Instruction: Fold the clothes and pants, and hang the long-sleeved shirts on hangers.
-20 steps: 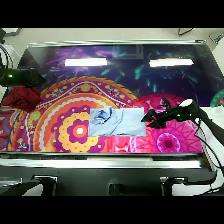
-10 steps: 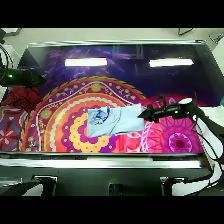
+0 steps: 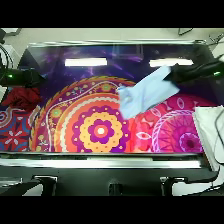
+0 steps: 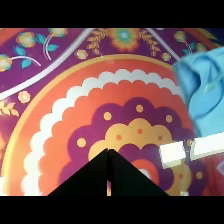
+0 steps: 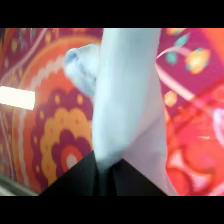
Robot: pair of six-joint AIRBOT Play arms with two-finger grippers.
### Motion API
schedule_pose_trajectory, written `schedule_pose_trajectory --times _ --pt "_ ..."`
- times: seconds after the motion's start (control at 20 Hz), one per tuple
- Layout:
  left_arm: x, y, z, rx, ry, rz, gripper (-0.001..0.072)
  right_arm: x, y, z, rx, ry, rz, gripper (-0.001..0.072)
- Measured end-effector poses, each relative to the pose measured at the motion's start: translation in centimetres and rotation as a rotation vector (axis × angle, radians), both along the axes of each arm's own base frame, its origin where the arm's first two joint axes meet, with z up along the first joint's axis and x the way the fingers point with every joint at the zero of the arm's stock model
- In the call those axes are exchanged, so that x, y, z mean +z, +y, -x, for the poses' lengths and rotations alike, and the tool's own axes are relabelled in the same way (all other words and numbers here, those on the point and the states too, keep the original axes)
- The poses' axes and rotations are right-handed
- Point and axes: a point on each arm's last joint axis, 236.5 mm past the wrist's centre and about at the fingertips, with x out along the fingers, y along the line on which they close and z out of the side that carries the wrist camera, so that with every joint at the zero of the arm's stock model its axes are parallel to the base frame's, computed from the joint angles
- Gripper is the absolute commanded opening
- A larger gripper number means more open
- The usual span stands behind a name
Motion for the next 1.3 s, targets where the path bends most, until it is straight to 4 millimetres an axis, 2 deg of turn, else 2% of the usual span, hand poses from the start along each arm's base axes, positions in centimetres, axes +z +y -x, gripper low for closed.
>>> schedule_pose_trajectory --times 0.1,0.2,0.4,0.55,0.65,0.8,0.95,1.15,1.3 --pt "0.0 0.0 0.0 -0.001 -0.001 -0.001 0.0032 2.7 -4.7 0.2 -0.128 -0.019 0.021 0.0037" --pt "0.0 0.0 0.0 -0.001 -0.001 -0.001 0.0033 4.6 -9.4 1.0 -0.263 -0.029 0.029 0.0037" --pt "0.0 0.0 0.0 -0.001 -0.002 -0.001 0.0033 6.9 -18.6 3.7 -0.529 -0.046 0.027 0.0037" --pt "0.0 0.0 0.0 -0.002 -0.002 -0.001 0.0033 8.2 -24.1 6.1 -0.704 -0.066 0.021 0.0037" --pt "0.0 0.0 0.0 -0.002 -0.002 -0.001 0.0033 9.1 -27.0 7.9 -0.799 -0.08 0.017 0.0037" --pt "0.0 0.0 0.0 -0.001 -0.002 -0.001 0.0033 10.3 -30.1 10.7 -0.916 -0.098 0.016 0.0037" --pt "0.0 0.0 0.0 -0.002 -0.002 -0.001 0.0032 10.4 -32.0 13.7 -1.0 -0.065 0.012 0.0039" --pt "0.0 0.0 0.0 -0.004 -0.003 -0.003 0.0032 6.6 -32.6 18.3 -1.044 0.15 0.068 0.004" --pt "0.0 0.0 0.0 -0.005 -0.004 -0.004 0.0033 4.5 -33.2 21.8 -1.09 0.289 0.147 0.004"
